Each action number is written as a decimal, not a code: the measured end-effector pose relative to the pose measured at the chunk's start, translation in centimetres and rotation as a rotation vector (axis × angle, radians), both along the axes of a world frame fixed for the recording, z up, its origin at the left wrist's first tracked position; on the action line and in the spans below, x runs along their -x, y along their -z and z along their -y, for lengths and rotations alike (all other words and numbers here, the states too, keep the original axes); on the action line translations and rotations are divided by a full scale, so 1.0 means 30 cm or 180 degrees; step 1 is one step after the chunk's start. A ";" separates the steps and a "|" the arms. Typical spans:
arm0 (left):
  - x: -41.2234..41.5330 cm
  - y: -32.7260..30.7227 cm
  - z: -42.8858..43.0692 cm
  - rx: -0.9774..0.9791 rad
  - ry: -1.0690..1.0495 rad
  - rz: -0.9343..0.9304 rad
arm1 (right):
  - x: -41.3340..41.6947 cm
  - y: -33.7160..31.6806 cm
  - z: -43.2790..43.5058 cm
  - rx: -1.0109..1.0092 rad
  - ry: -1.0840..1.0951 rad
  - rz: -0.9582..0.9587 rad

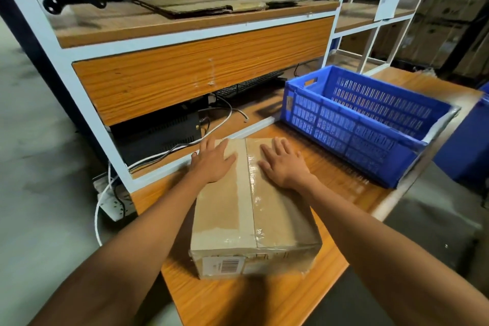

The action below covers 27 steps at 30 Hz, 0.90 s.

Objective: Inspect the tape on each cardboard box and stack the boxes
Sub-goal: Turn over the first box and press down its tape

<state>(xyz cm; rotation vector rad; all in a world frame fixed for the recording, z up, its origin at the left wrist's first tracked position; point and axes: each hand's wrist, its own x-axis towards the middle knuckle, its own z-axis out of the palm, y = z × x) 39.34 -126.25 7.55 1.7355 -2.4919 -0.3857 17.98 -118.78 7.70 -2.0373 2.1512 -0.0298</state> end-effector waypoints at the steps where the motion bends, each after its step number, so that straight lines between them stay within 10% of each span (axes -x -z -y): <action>1: 0.003 0.003 0.005 -0.0009 -0.0001 -0.0017 | 0.004 0.006 0.006 0.0030 0.0004 0.0030; 7: -0.023 -0.001 -0.009 0.0107 -0.0753 -0.1172 | 0.041 0.022 -0.016 0.0204 0.1831 0.1835; 10: -0.058 -0.007 -0.055 -0.1059 -0.1598 -0.2260 | 0.038 0.026 -0.067 -0.0107 0.2195 0.3348; 14: -0.087 -0.021 -0.093 -0.1988 -0.1658 -0.3052 | 0.023 0.025 -0.121 0.0066 0.2108 0.3672; 27: -0.039 -0.360 -0.177 -0.1538 -0.1042 -0.4584 | 0.052 -0.301 -0.222 0.1699 0.2047 0.4756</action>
